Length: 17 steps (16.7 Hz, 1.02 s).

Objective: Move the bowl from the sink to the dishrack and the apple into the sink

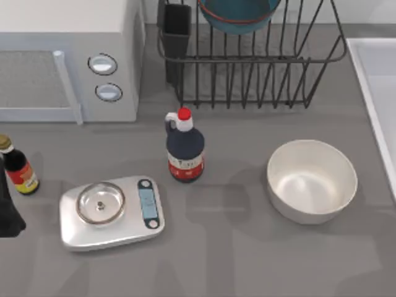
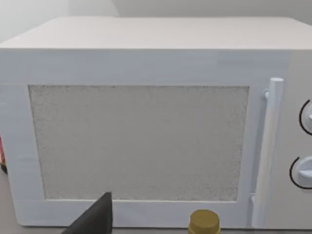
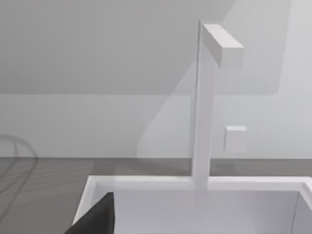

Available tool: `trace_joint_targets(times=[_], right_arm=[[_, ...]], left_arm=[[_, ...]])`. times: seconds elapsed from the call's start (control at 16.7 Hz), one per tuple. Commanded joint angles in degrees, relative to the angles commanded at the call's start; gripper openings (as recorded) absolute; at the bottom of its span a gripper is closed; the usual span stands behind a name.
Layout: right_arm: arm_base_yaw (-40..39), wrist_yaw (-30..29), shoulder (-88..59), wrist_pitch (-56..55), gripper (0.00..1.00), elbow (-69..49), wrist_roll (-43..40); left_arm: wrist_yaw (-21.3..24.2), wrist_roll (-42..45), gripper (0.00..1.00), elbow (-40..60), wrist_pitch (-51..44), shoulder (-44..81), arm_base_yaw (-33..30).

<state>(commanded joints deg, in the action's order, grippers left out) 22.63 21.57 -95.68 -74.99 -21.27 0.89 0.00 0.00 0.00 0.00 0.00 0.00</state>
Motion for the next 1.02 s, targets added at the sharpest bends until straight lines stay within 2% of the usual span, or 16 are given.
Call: trace_joint_targets(times=[0.66, 1.02], right_arm=[[-15.8, -14.8, 70.9, 52.7, 1.00, 14.7, -0.5], [-21.7, -20.7, 92.9, 72.4, 1.00, 20.4, -0.8]], left_arm=[[0.0, 0.0, 1.00, 0.0, 0.0, 0.0, 0.0], [0.0, 0.0, 1.00, 0.0, 0.0, 0.0, 0.0]])
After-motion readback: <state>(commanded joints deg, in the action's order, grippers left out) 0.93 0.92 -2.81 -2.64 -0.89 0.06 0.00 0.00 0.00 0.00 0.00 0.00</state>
